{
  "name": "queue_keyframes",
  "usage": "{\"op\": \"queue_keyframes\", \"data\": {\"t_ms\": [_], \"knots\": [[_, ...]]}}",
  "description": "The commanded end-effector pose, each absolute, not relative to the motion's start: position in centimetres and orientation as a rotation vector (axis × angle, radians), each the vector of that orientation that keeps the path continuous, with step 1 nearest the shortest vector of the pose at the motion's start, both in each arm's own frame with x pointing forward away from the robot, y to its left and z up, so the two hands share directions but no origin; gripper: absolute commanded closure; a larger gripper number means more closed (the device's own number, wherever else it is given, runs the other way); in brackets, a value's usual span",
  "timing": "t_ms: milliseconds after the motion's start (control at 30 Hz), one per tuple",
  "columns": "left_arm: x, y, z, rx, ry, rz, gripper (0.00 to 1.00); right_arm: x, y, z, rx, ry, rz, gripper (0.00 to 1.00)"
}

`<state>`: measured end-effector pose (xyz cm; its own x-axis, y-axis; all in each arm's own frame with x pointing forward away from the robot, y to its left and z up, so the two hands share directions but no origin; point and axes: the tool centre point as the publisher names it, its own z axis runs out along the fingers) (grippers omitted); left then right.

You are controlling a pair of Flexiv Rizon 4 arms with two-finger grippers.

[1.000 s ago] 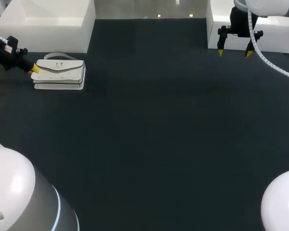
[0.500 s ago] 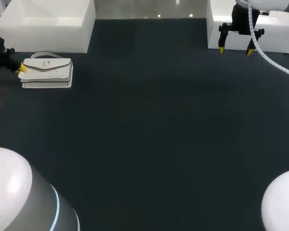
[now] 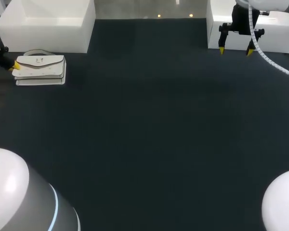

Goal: Pick up the bag, open it, inspect its contents, close it, and place it on the opposite side

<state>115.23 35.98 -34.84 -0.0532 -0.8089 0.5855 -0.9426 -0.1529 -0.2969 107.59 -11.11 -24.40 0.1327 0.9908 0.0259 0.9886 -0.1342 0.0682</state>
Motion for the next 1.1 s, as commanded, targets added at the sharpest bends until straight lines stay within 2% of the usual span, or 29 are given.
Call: {"op": "queue_keyframes", "data": {"t_ms": [33,233,267,300,333,367,667,1100], "knots": [[116.9,36.7,-35.4,1.821,-1.885,0.819,1.00,107.7,-11.0,-24.3,2.339,2.042,0.092,0.00],[117.4,36.6,-35.3,1.818,-1.893,0.809,1.00,107.7,-11.0,-24.3,2.339,2.042,0.092,0.00],[117.5,36.6,-35.3,1.819,-1.894,0.810,0.94,107.7,-11.0,-24.3,2.339,2.042,0.092,0.00],[117.5,36.6,-35.1,1.823,-1.894,0.811,0.60,107.7,-11.0,-24.3,2.339,2.042,0.092,0.00],[117.5,36.7,-34.9,1.828,-1.893,0.814,0.17,107.7,-11.0,-24.3,2.339,2.042,0.092,0.00],[117.3,36.7,-34.7,1.833,-1.896,0.818,0.00,107.7,-11.0,-24.3,2.339,2.042,0.092,0.00],[115.1,36.8,-31.7,1.932,-1.971,0.799,0.00,107.7,-11.0,-24.3,2.339,2.042,0.092,0.00],[111.8,32.7,-26.9,2.127,-2.121,0.622,0.00,107.7,-11.0,-24.3,2.339,2.042,0.092,0.00]]}}
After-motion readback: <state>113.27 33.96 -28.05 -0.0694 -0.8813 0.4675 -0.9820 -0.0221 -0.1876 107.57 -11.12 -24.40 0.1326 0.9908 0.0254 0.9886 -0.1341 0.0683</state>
